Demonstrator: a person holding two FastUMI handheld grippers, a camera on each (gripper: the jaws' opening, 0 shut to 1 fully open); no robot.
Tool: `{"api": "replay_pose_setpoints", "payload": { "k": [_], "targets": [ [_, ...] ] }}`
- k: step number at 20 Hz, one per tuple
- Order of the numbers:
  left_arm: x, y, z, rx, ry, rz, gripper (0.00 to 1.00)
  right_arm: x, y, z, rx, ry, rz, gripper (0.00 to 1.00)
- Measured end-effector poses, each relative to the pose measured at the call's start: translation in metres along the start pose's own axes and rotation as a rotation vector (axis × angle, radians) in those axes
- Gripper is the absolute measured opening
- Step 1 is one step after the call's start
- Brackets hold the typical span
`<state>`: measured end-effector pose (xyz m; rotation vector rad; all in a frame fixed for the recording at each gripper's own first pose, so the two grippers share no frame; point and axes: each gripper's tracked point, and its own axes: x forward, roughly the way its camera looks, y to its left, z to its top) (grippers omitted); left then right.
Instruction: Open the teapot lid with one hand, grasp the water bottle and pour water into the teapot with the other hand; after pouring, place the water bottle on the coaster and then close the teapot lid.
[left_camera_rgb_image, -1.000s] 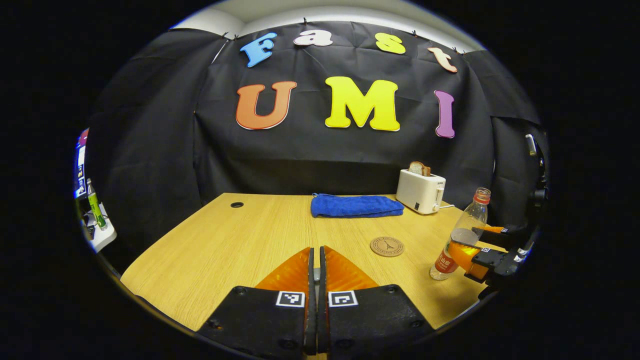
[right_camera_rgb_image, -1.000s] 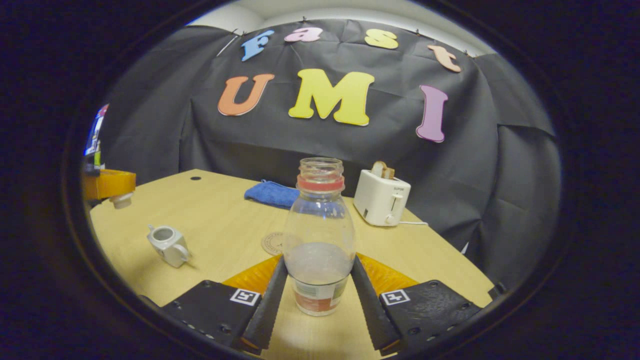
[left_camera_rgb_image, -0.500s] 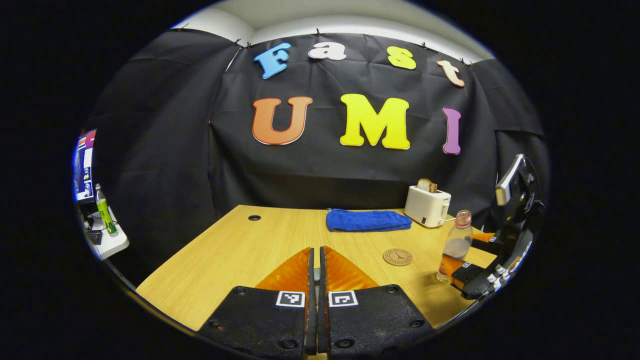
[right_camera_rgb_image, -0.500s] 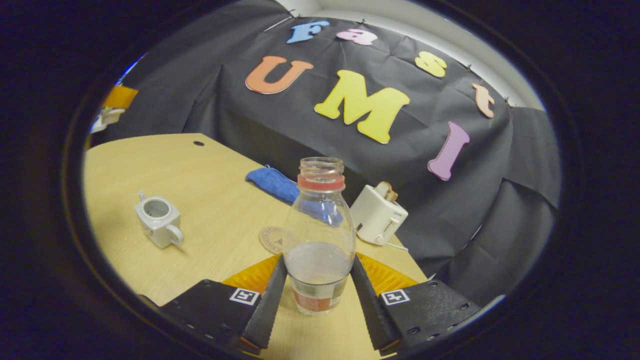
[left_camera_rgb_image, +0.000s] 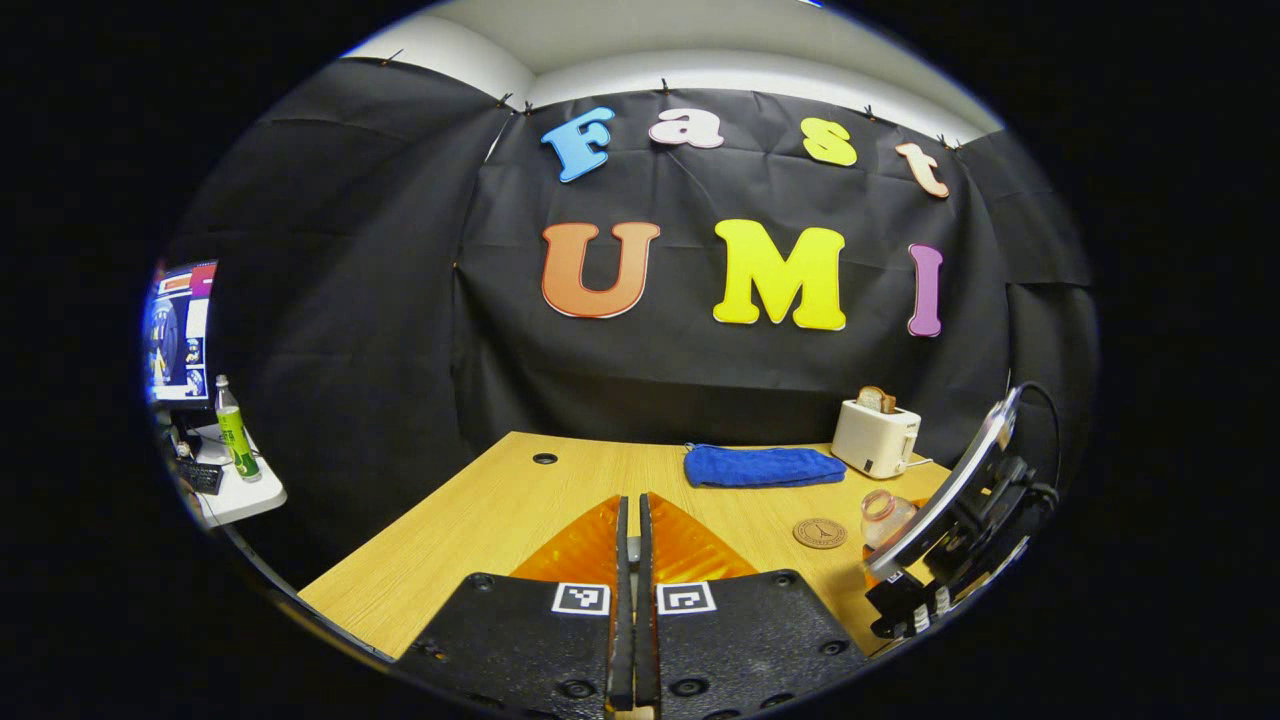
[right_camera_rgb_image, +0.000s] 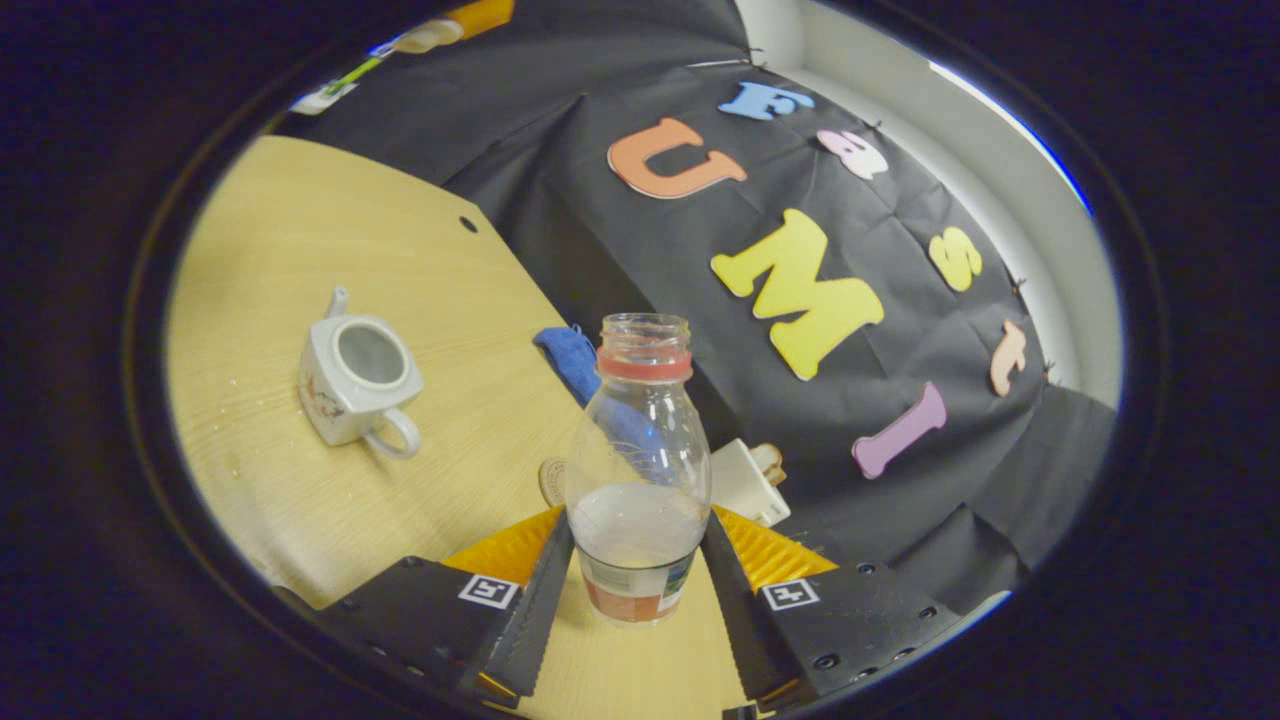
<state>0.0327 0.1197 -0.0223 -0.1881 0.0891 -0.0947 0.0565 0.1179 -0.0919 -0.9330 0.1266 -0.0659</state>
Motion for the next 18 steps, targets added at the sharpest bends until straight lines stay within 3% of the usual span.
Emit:
{"api": "replay_pose_setpoints", "payload": {
  "k": [4, 10, 12, 18],
  "targets": [
    [0.001, 0.008, -0.001, -0.004, 0.005, 0.009, 0.03, 0.007, 0.022, 0.002, -0.193, -0.012, -0.032, 0.75],
    [0.002, 0.012, -0.004, -0.006, 0.014, 0.007, 0.03, 0.005, 0.023, 0.000, -0.365, -0.027, -0.084, 0.70],
    [0.003, 0.010, -0.005, 0.000, 0.021, 0.003, 0.03, 0.005, 0.019, 0.000, -0.407, -0.033, -0.111, 0.75],
    [0.003, 0.007, -0.011, 0.061, 0.041, -0.010, 0.03, 0.001, 0.014, 0.015, -0.548, -0.076, -0.180, 0.75]
  ]
}}
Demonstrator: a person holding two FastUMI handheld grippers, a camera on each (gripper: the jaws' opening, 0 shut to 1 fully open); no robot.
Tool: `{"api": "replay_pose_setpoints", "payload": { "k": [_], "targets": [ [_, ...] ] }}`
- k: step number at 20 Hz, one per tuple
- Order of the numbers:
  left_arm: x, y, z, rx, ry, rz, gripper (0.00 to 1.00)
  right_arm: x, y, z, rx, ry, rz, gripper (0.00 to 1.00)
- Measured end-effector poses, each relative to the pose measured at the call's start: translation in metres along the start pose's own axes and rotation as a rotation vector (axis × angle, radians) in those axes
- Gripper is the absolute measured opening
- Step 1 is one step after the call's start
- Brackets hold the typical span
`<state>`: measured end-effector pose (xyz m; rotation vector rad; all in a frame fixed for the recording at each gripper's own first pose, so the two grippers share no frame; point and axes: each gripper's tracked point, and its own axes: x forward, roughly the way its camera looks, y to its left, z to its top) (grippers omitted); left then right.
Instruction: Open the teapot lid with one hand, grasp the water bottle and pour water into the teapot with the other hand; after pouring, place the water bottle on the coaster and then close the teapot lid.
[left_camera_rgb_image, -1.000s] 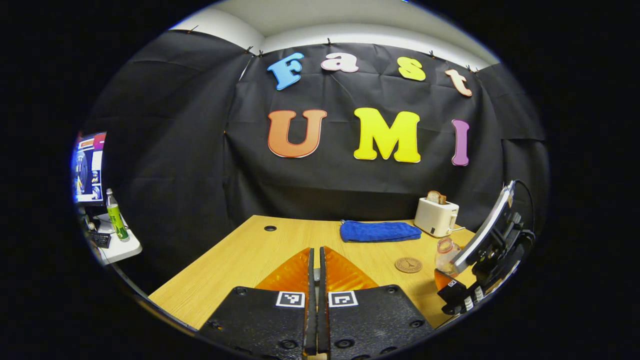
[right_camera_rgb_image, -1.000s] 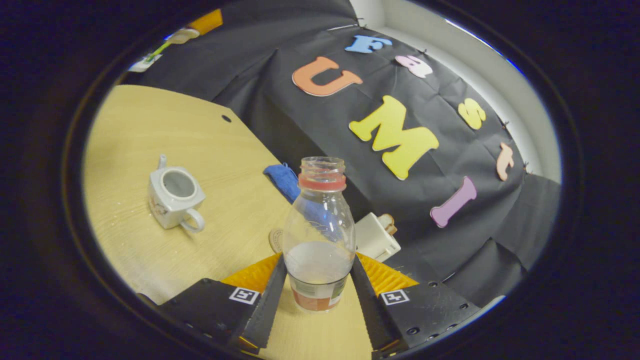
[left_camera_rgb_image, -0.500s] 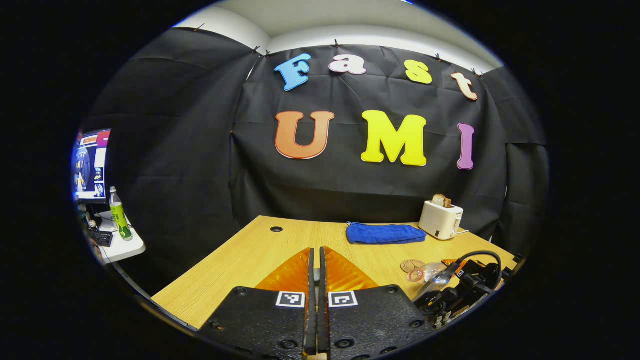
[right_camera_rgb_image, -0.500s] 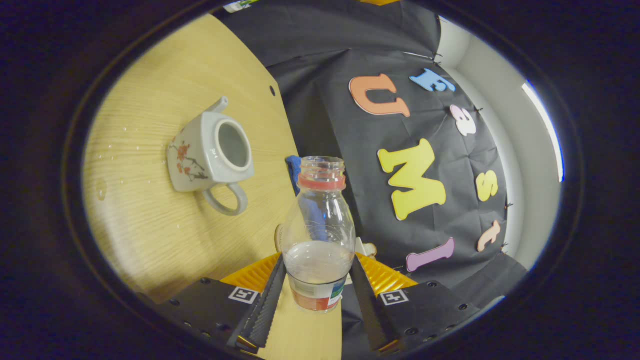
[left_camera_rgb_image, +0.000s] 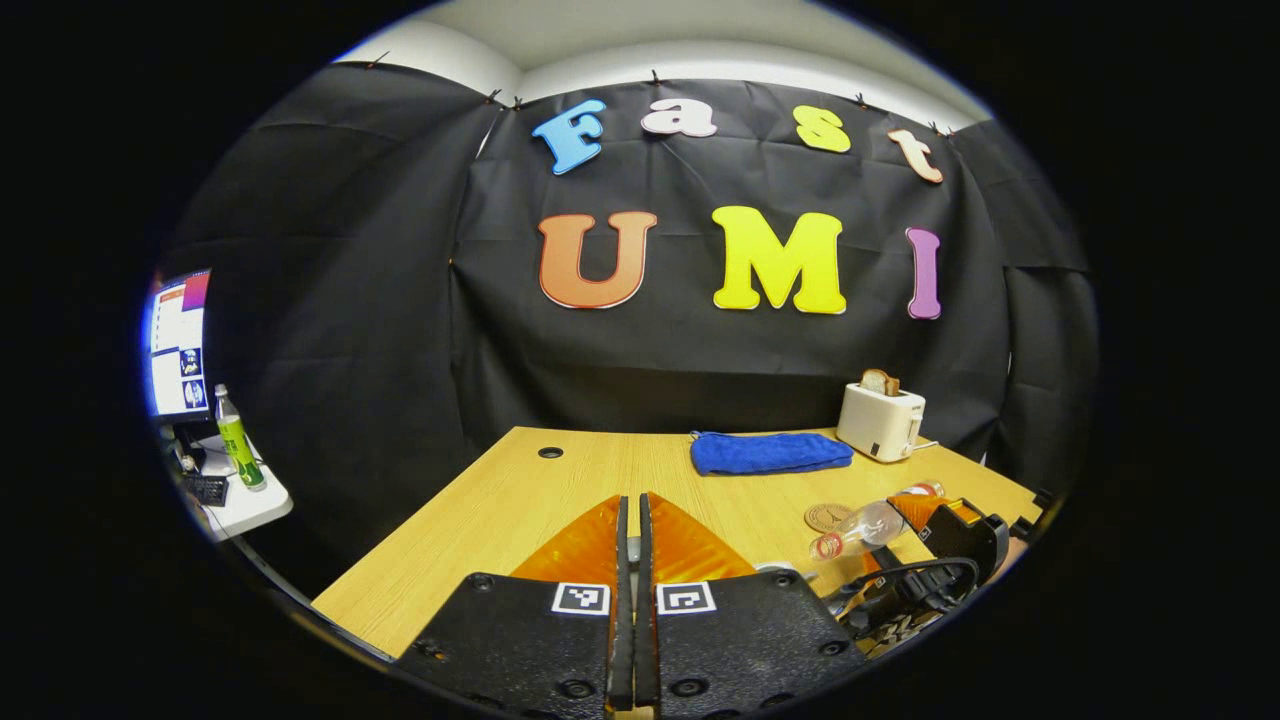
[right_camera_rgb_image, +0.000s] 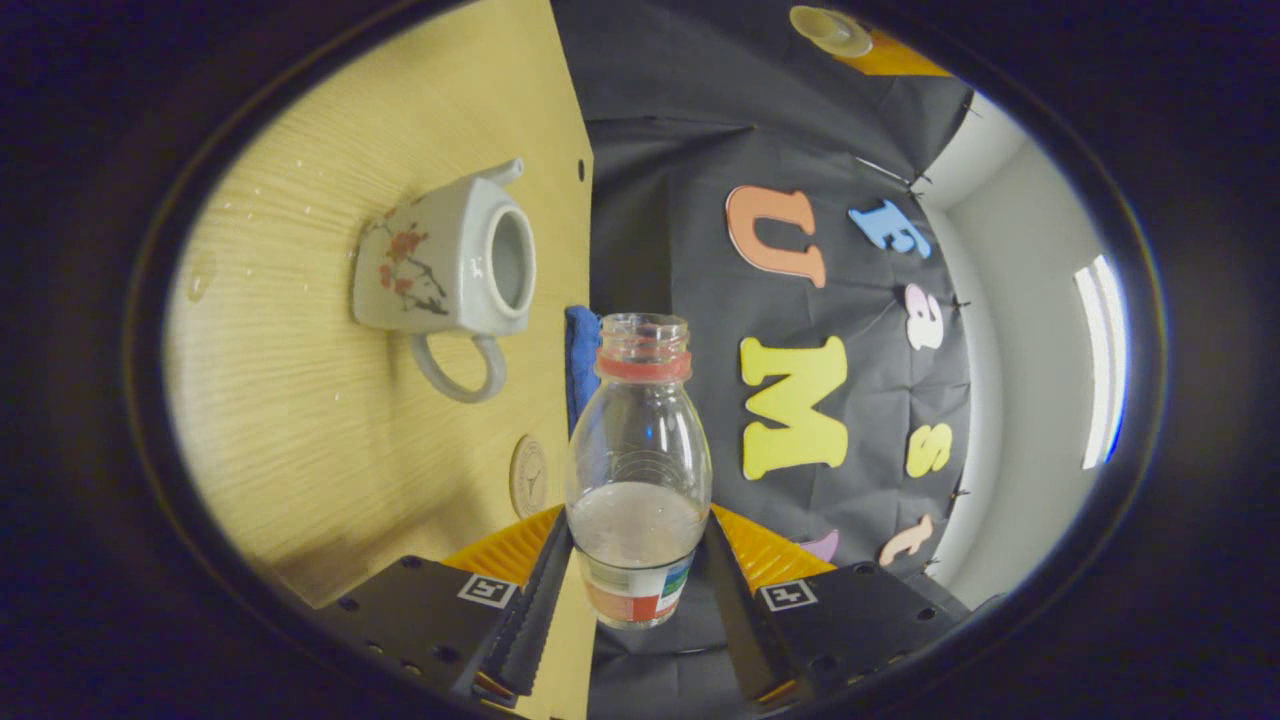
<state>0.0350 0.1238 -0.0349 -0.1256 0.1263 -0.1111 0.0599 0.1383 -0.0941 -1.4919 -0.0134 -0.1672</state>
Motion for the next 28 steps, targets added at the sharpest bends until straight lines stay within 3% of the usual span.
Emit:
{"api": "replay_pose_setpoints", "payload": {
  "k": [13, 28],
  "targets": [
    [0.001, 0.007, -0.004, 0.062, 0.015, 0.027, 0.03, 0.003, -0.002, 0.011, -0.304, -0.025, -0.049, 0.73],
    [0.003, 0.012, -0.011, 0.074, 0.046, 0.032, 0.03, 0.007, -0.048, 0.033, -0.565, -0.081, -0.264, 0.75]
  ]
}}
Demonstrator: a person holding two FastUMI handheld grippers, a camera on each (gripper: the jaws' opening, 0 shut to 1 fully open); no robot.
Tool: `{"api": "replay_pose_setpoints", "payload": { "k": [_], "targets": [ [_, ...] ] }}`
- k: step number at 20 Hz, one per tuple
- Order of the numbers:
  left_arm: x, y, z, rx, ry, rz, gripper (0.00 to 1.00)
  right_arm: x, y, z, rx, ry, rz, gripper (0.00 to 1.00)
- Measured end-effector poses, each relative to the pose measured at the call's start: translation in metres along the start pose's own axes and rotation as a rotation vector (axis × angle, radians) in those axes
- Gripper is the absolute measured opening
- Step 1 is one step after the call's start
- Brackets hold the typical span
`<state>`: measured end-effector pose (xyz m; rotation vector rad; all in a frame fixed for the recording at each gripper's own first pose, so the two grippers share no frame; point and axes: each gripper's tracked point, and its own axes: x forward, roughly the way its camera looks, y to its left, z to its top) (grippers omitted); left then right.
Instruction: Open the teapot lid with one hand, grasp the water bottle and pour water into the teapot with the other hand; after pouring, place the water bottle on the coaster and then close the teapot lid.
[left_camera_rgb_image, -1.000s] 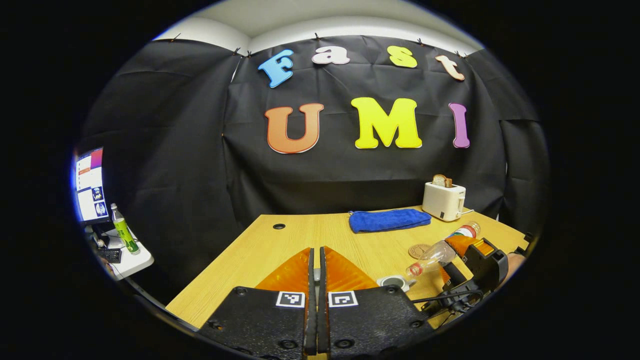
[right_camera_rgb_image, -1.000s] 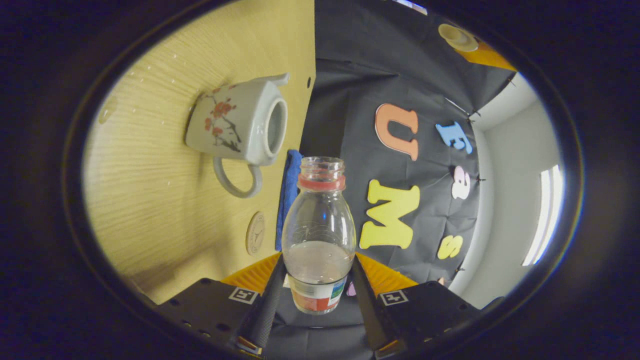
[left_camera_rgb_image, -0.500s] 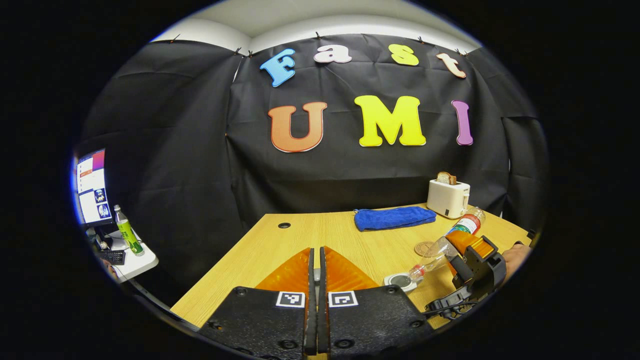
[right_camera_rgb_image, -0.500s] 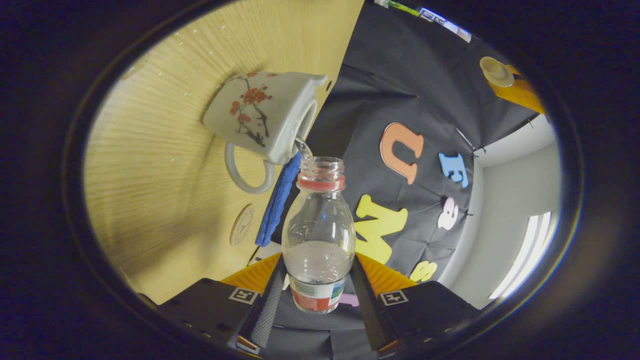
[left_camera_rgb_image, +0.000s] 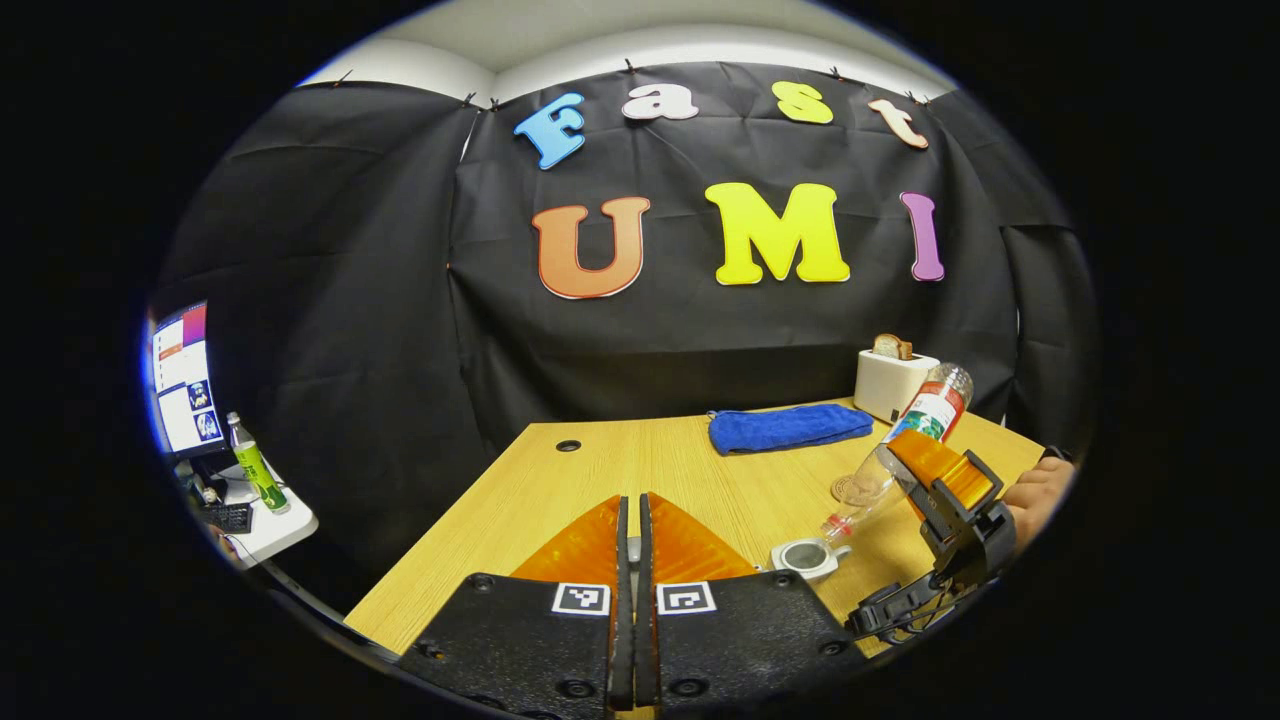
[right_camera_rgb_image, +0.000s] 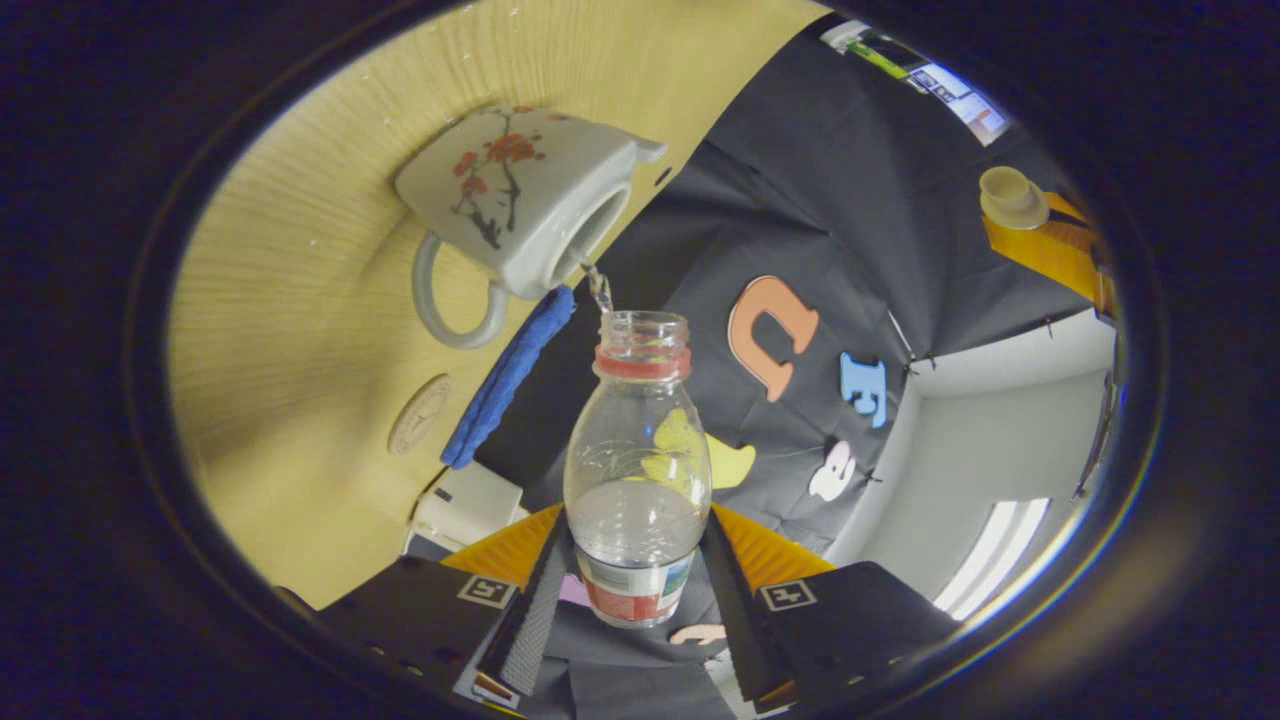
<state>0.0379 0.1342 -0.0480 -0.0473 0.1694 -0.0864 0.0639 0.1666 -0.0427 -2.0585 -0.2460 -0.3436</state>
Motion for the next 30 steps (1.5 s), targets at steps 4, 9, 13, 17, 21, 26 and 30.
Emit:
{"api": "replay_pose_setpoints", "payload": {
  "k": [4, 9, 13, 17, 21, 26, 30],
  "targets": [
    [0.000, 0.003, -0.002, -0.006, 0.005, 0.000, 0.03, 0.003, -0.012, -0.001, -0.018, 0.009, -0.034, 0.73],
    [0.000, 0.002, -0.003, -0.002, 0.012, -0.006, 0.03, 0.004, -0.016, 0.001, -0.049, 0.001, -0.054, 0.75],
    [0.000, 0.001, -0.004, 0.001, 0.015, -0.013, 0.03, 0.004, -0.019, 0.003, -0.056, -0.001, -0.065, 0.75],
    [0.001, 0.000, -0.006, -0.005, 0.016, -0.028, 0.03, 0.003, -0.022, 0.003, -0.047, 0.013, -0.076, 0.75],
    [0.003, 0.003, -0.007, -0.007, 0.023, -0.022, 0.03, 0.006, -0.018, -0.001, -0.023, 0.034, -0.067, 0.73],
    [0.006, 0.005, -0.013, -0.008, 0.037, -0.017, 0.03, 0.006, -0.016, -0.006, 0.078, 0.047, -0.091, 0.75],
    [0.008, 0.006, -0.015, -0.001, 0.045, -0.013, 0.03, 0.008, 0.006, -0.017, 0.333, 0.073, -0.005, 0.72]
  ]
}}
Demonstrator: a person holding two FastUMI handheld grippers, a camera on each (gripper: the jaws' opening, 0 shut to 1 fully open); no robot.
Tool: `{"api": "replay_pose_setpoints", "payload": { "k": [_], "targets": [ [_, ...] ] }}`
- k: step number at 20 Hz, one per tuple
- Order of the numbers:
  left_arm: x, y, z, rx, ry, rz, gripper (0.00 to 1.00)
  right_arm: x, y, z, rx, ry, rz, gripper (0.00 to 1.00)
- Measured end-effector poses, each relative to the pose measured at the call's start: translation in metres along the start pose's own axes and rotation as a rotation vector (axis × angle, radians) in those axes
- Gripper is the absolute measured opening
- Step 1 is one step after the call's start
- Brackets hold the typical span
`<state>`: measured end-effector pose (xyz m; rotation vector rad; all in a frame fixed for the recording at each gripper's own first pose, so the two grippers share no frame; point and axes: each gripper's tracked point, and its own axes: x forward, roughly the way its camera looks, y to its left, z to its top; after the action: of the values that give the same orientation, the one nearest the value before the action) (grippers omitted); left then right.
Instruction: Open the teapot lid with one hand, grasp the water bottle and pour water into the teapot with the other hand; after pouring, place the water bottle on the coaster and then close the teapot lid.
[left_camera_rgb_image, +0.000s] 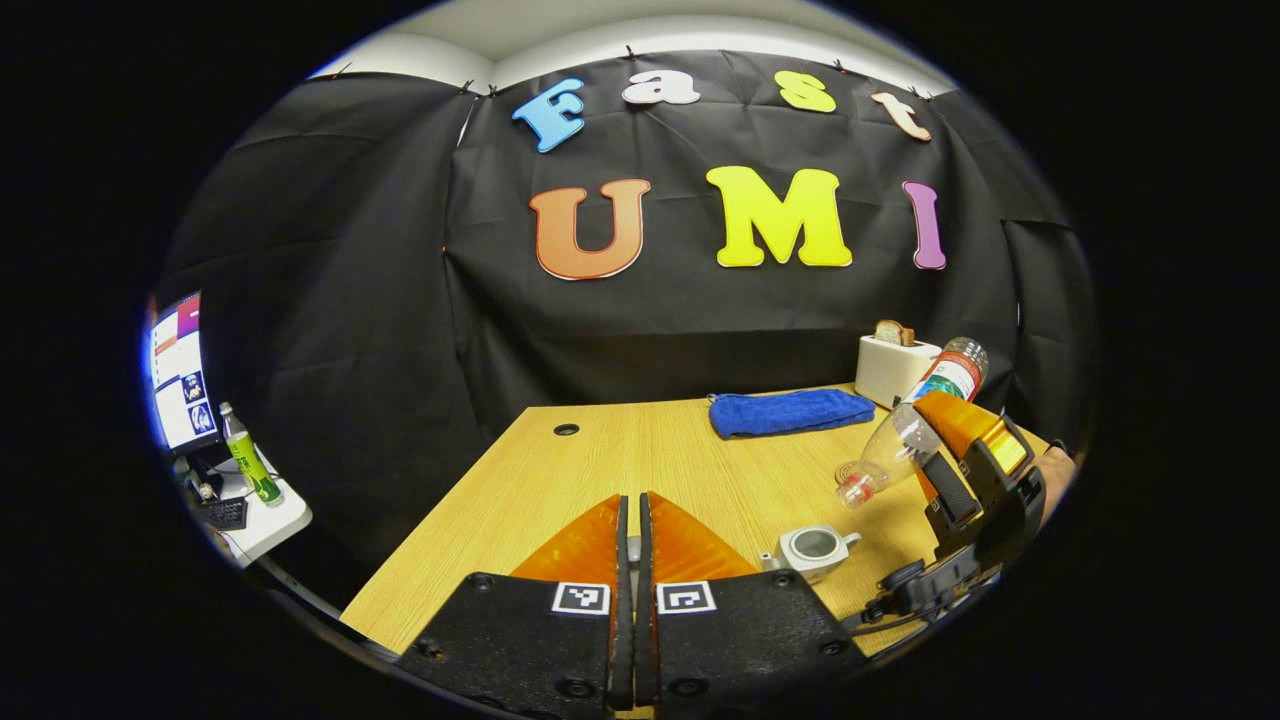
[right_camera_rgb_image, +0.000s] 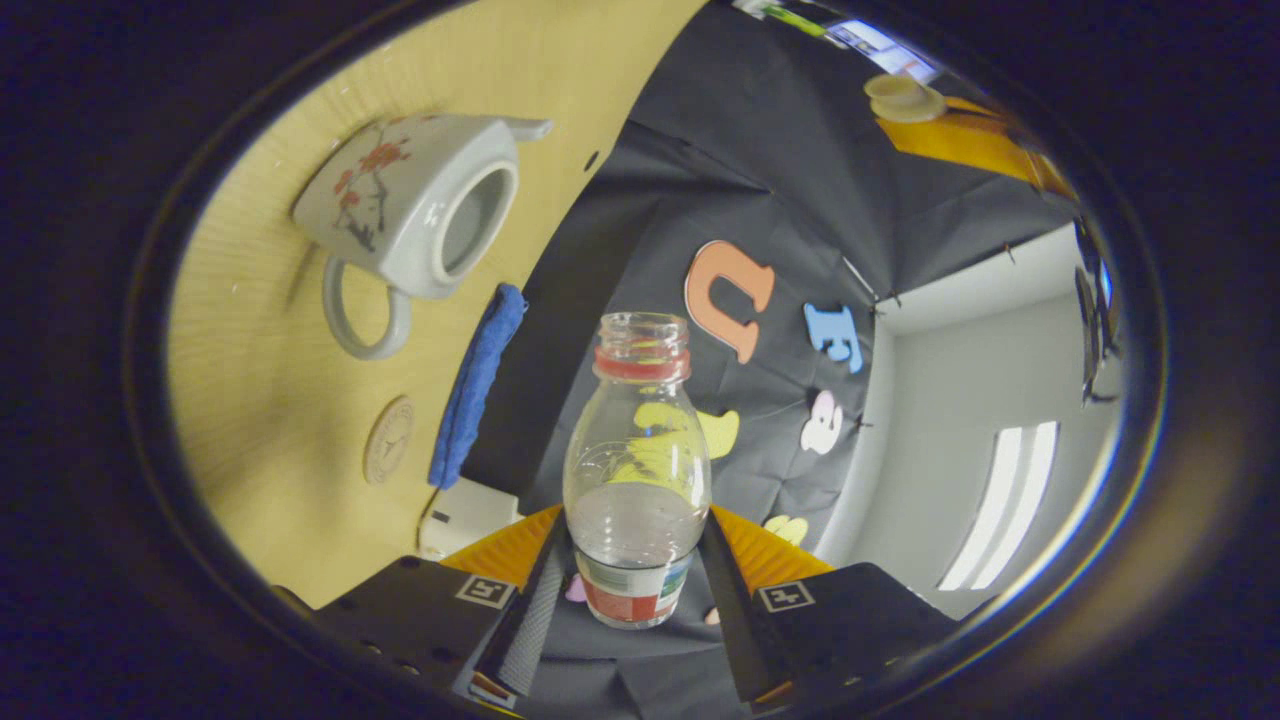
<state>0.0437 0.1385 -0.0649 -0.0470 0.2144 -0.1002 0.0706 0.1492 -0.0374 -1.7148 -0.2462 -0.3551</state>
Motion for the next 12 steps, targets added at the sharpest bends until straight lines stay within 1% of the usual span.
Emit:
{"api": "replay_pose_setpoints", "payload": {
  "k": [1, 2, 4, 5, 6, 8, 9, 12],
  "targets": [
    [0.001, 0.000, -0.001, 0.002, 0.002, 0.000, 0.03, -0.002, 0.004, -0.007, 0.086, 0.017, 0.035, 0.72],
    [0.003, 0.000, -0.003, 0.002, 0.006, 0.000, 0.03, 0.000, 0.008, -0.010, 0.160, 0.028, 0.070, 0.77],
    [0.005, -0.002, -0.004, 0.005, 0.013, 0.000, 0.03, 0.000, 0.015, -0.018, 0.243, 0.058, 0.120, 0.76],
    [0.005, -0.004, -0.005, 0.010, 0.016, 0.000, 0.03, -0.001, 0.017, -0.022, 0.263, 0.070, 0.129, 0.76],
    [0.006, -0.005, -0.005, 0.015, 0.017, -0.001, 0.03, -0.002, 0.019, -0.028, 0.292, 0.079, 0.143, 0.73],
    [0.008, -0.009, -0.006, 0.026, 0.017, -0.003, 0.03, -0.003, 0.027, -0.035, 0.380, 0.096, 0.179, 0.76],
    [0.008, -0.010, -0.005, 0.027, 0.016, -0.006, 0.03, -0.003, 0.029, -0.039, 0.433, 0.107, 0.193, 0.73],
    [0.008, -0.016, -0.005, 0.027, 0.013, -0.018, 0.04, -0.002, 0.028, -0.051, 0.584, 0.152, 0.196, 0.73]
  ]
}}
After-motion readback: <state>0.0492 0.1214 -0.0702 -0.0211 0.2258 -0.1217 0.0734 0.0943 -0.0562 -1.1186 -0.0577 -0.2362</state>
